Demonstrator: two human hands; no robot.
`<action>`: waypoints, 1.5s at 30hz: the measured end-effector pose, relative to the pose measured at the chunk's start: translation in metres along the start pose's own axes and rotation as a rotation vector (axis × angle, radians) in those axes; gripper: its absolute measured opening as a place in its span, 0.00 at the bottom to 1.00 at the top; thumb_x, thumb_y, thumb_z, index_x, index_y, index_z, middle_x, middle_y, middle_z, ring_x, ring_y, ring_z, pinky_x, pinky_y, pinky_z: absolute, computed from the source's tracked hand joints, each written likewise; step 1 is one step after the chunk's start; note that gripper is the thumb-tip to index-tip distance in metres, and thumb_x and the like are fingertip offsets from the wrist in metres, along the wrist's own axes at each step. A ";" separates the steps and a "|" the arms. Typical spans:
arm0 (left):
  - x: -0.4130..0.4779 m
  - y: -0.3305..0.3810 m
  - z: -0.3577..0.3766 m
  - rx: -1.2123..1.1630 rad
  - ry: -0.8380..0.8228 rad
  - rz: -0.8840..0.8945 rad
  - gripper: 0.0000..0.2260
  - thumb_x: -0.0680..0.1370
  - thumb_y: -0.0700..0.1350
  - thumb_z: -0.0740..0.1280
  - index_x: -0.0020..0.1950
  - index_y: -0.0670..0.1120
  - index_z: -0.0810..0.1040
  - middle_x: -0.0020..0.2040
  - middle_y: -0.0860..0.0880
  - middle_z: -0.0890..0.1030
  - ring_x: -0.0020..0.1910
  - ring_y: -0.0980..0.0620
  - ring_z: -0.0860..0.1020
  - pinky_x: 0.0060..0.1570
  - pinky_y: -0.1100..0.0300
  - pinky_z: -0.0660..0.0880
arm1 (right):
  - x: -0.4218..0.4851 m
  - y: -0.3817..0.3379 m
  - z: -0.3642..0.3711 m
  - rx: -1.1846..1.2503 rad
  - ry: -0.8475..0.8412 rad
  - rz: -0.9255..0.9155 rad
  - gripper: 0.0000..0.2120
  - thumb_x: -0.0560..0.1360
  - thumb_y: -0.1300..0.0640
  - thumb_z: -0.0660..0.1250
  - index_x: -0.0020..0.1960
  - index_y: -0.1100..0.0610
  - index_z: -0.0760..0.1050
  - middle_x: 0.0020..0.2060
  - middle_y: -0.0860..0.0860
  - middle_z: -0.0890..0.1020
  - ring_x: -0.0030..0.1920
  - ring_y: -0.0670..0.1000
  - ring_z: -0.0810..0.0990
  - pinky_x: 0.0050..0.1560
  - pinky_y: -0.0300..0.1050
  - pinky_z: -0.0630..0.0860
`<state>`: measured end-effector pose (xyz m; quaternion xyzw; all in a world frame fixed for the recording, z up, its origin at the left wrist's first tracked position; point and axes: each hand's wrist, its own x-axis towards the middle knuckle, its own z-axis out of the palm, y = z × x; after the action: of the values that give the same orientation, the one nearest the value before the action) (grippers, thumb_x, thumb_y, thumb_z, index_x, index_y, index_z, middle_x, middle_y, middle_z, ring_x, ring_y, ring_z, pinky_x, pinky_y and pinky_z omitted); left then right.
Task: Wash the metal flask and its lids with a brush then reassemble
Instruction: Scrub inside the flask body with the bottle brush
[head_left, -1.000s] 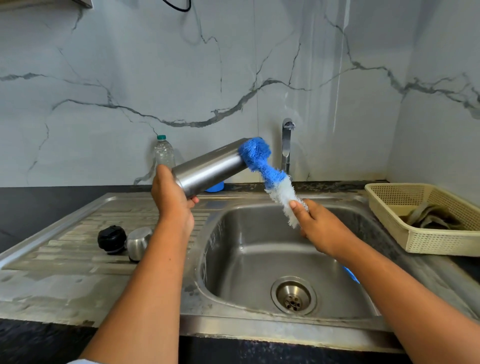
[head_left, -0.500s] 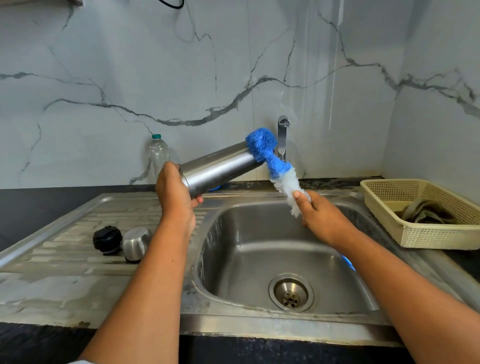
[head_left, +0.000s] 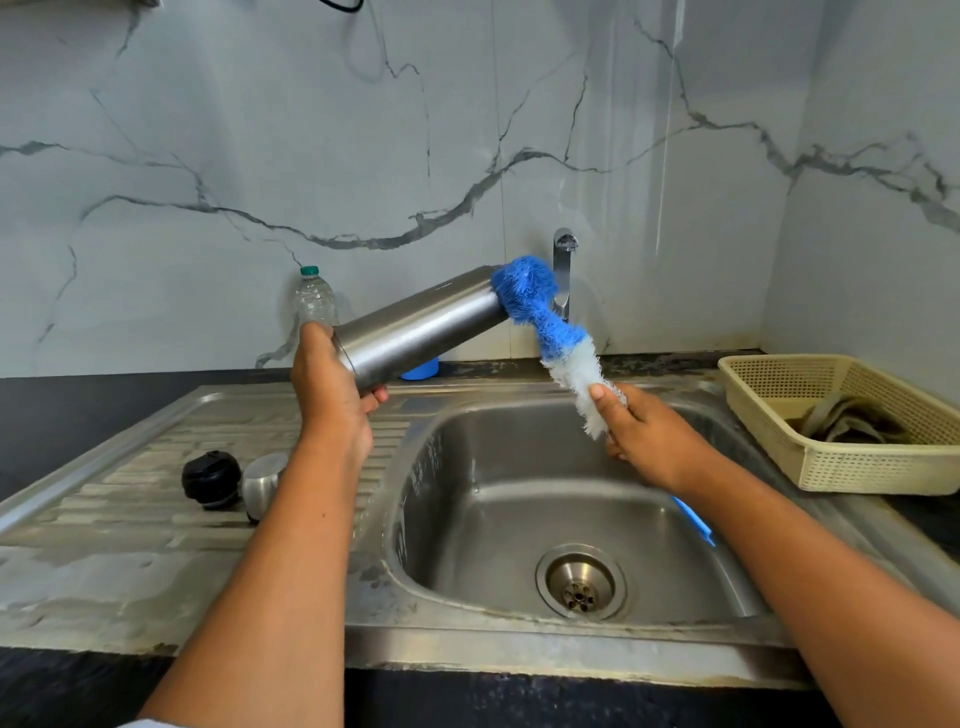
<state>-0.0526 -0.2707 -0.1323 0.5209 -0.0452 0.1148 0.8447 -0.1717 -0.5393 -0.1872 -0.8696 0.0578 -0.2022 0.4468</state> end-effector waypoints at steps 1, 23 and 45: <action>-0.001 -0.001 0.002 0.023 -0.030 0.000 0.13 0.78 0.57 0.59 0.53 0.49 0.74 0.45 0.46 0.79 0.38 0.50 0.78 0.26 0.65 0.68 | 0.001 -0.001 0.001 0.010 0.013 -0.001 0.15 0.84 0.39 0.53 0.51 0.47 0.72 0.33 0.44 0.75 0.30 0.43 0.73 0.35 0.39 0.68; -0.008 -0.013 0.009 0.228 -0.138 -0.503 0.14 0.78 0.56 0.62 0.50 0.45 0.73 0.41 0.41 0.76 0.24 0.49 0.70 0.15 0.68 0.59 | 0.007 -0.001 -0.005 0.006 0.164 -0.141 0.14 0.83 0.37 0.55 0.48 0.42 0.74 0.43 0.45 0.77 0.41 0.46 0.76 0.43 0.45 0.73; -0.013 -0.020 0.022 0.388 -0.341 -0.395 0.25 0.76 0.72 0.66 0.56 0.51 0.76 0.45 0.46 0.77 0.25 0.53 0.72 0.20 0.65 0.61 | 0.013 0.008 -0.004 0.314 0.228 0.045 0.24 0.81 0.34 0.59 0.48 0.54 0.78 0.30 0.49 0.79 0.36 0.50 0.75 0.38 0.48 0.67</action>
<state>-0.0592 -0.3005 -0.1422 0.6827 -0.0613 -0.1338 0.7157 -0.1604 -0.5505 -0.1873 -0.7591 0.0951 -0.2961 0.5719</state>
